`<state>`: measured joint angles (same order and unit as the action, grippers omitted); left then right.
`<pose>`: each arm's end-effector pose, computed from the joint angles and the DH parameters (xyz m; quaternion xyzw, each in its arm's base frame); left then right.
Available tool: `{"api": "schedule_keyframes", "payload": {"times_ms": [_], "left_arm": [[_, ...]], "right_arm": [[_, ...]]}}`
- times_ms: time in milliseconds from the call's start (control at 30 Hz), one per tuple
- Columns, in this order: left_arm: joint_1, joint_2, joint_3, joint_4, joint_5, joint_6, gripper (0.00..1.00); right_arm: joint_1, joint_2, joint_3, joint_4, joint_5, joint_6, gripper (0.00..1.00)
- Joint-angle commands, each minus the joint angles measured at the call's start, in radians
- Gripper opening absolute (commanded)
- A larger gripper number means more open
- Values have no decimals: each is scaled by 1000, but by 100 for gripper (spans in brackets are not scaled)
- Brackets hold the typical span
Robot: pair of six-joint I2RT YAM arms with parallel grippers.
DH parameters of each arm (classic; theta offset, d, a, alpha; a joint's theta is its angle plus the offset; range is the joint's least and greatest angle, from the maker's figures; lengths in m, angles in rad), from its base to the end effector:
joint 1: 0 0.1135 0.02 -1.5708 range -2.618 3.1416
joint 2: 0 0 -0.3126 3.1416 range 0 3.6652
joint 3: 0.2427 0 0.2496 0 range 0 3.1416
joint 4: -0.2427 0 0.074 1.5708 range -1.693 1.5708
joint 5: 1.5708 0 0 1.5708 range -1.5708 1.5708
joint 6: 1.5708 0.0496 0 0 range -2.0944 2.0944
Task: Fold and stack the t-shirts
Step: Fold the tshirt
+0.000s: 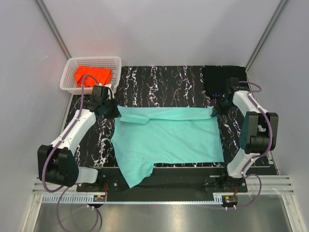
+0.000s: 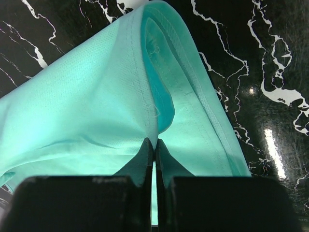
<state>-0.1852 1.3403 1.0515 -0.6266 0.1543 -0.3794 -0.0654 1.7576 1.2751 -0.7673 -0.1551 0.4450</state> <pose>0.2668 -0.0577 0.3088 -0.0668 0.9419 -0.1595 0.2879 0.3591 -0.0158 0.2447 0.2365 0.9554 0.1052 0.1420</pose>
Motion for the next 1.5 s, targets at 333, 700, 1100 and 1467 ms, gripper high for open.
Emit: {"api": "schedule_keyframes", "payload": {"times_ms": [333,700,1100,1467], "left_arm": [[6,10,-44,-10,7,-26,0],[4,17,-76,-15,13,-39,0],[6,45,-91,-15,13,-44,0],[6,-77,-143,-64,-34,-30,28]], "right_arm": [[-4,-17,-33,8,34,-43,0],[-5,-10,-51,14,35,-38,0],[-4,17,-57,26,40,-31,0],[-34,10,-62,11,74,-54,35]]}}
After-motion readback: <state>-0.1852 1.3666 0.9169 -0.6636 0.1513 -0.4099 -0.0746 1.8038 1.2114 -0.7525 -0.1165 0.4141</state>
